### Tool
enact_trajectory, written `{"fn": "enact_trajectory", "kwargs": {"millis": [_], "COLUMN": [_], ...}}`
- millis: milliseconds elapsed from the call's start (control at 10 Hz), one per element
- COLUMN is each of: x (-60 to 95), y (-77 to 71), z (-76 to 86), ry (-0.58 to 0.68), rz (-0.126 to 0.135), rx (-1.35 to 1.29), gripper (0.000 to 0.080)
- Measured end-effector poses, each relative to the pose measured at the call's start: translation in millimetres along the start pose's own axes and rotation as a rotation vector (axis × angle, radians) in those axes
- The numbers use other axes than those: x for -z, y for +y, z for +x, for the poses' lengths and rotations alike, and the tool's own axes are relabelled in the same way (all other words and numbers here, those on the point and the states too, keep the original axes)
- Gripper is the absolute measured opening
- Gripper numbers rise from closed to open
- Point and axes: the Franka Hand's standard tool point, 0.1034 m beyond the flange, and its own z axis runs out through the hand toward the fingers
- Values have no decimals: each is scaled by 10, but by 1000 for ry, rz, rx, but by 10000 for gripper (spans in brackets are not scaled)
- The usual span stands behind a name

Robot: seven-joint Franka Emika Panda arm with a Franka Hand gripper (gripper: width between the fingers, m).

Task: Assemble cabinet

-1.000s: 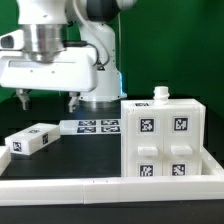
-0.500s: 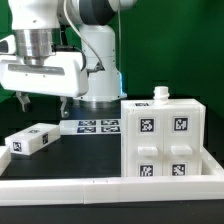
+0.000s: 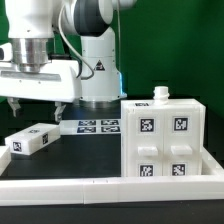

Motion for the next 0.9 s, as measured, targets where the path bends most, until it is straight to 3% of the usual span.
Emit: {"fn": "enact_trajectory", "kwargs": {"millis": [600, 900], "x": [-315, -378], "y": [162, 156], "z": [-96, -55], "ry": [1, -4], "rz": [-45, -52], "rx": [25, 31], "gripper": [796, 796]}}
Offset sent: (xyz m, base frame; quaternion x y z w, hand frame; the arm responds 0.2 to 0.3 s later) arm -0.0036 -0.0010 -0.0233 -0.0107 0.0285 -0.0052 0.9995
